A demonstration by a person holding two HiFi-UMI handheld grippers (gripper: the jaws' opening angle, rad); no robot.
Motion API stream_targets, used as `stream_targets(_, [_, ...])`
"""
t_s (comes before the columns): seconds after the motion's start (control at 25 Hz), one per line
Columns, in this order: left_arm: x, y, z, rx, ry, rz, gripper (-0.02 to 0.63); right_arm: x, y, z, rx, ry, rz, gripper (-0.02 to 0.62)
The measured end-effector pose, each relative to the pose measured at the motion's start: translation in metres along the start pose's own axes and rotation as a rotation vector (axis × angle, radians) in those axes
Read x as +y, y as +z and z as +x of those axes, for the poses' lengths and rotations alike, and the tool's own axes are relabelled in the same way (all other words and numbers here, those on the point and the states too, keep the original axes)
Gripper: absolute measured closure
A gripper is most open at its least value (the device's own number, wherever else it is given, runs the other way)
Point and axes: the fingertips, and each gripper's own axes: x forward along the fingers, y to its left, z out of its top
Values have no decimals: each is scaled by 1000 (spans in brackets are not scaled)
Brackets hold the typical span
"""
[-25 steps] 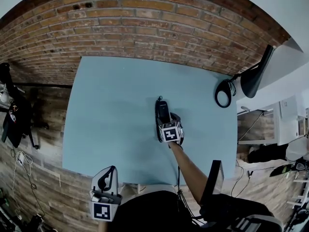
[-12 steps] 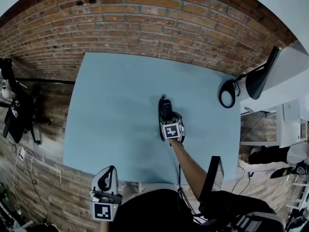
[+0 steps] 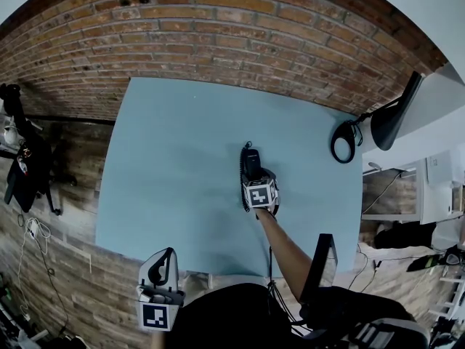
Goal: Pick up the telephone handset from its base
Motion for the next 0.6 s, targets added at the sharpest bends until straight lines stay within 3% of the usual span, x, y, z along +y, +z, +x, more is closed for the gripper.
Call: stream_targets(0.6, [-2, -3, 2, 5, -31, 7, 580, -4, -2, -7, 12, -21, 5, 339])
